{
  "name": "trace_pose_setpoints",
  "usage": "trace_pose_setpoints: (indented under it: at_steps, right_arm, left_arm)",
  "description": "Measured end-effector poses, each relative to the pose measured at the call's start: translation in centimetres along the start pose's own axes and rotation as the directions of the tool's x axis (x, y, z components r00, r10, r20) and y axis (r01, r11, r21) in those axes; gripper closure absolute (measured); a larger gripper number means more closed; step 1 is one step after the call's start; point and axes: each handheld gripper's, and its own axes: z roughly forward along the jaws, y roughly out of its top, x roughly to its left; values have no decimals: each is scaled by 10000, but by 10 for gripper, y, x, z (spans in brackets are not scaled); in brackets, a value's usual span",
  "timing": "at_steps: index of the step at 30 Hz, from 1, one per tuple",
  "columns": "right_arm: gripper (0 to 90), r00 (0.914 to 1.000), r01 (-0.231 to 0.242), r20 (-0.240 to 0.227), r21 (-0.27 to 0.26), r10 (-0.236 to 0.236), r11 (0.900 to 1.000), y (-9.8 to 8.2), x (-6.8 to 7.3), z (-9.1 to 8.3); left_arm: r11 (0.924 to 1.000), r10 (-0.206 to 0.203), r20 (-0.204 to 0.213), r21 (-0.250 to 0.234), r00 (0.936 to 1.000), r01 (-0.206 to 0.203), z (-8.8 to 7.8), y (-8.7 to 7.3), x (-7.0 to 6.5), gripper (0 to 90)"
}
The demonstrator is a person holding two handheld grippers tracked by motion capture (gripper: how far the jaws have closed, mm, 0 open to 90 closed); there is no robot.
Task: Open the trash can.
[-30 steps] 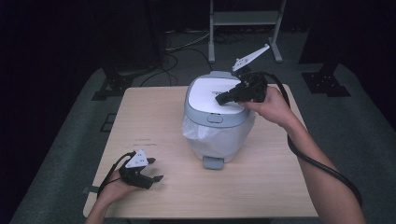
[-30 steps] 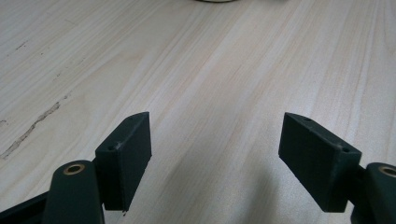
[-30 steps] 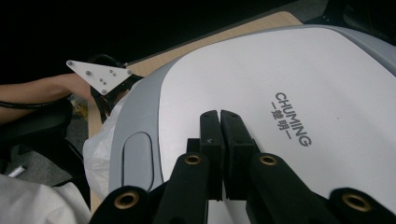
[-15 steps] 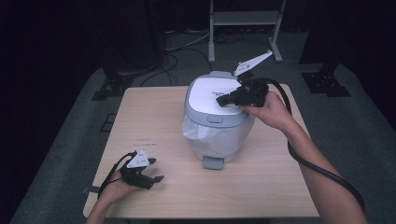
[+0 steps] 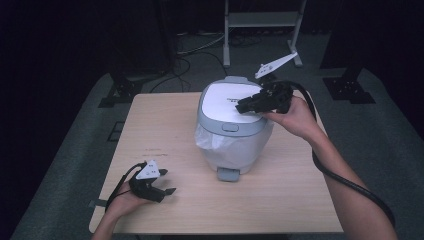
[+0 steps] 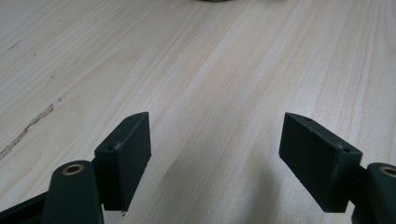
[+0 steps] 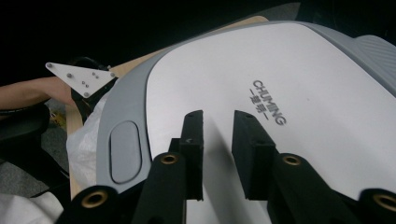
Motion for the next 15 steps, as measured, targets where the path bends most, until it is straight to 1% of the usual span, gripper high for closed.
trace_pose_setpoints:
  at_steps: [1, 2, 3, 4, 5, 6, 7, 8, 9, 10, 11, 12, 13, 14, 15]
  right_arm:
    - [694, 10000, 0, 0, 0, 0, 10000, 0, 0, 0]
    - [622, 9999, 6, 164, 152, -8, 9999, -2, 0, -5]
    - [590, 9999, -11, 129, 174, 9, 9998, -4, -1, -8]
    - [590, 9999, -99, 116, 182, 97, 9998, -5, -2, -12]
    - [535, 9997, -147, 215, 201, 143, 9997, -7, -4, -16]
    - [516, 9993, -208, 324, 210, 201, 9996, -9, -5, -20]
    - [516, 9993, -208, 324, 210, 201, 9996, -9, -5, -20]
    - [493, 9986, -366, 381, 125, 361, 9993, -14, -7, -29]
    - [493, 9986, -366, 381, 125, 361, 9993, -14, -7, -29]
    - [470, 9976, -464, 508, -6, 464, 9989, -17, -9, -39]
    - [455, 9968, -501, 616, -44, 503, 9987, -19, -10, -43]
    - [452, 9960, -547, 697, -92, 552, 9985, -21, -10, -47]
    - [452, 9960, -547, 697, -92, 552, 9985, -21, -10, -47]
    - [441, 9940, -646, 870, -209, 662, 9977, -25, -10, -54]
    - [441, 9940, -646, 870, -209, 662, 9977, -25, -10, -54]
  left_arm:
    - [10000, 0, 0, 0, 10000, 0, 0, 0, 0, 241]
    - [10000, -3, 37, -18, 10000, 3, 1, 0, 0, 241]
    - [10000, -3, 37, -18, 10000, 3, 1, 0, 0, 241]
    - [10000, -10, 44, -26, 10000, 10, 1, 1, 1, 241]
    - [10000, -12, 59, -15, 10000, 12, 2, 0, 1, 241]
    - [10000, -17, 69, 6, 10000, 17, 2, 0, 1, 241]
    - [10000, -17, 69, 6, 10000, 17, 2, 0, 1, 241]
    - [10000, 1, 48, 35, 10000, -2, 2, 0, 1, 241]
    - [10000, 1, 48, 35, 10000, -2, 2, 0, 1, 241]
    - [10000, -60, 31, -4, 10000, 60, 2, 0, 0, 241]
    - [10000, -60, 31, -4, 10000, 60, 2, 0, 0, 241]
    - [10000, -41, 3, 4, 10000, 41, 1, 0, 0, 241]
    - [10000, -41, 3, 4, 10000, 41, 1, 0, 0, 241]
    - [10000, -43, 2, -10, 10000, 43, 1, 0, -1, 241]
    - [10000, -43, 2, -10, 10000, 43, 1, 0, -1, 241]
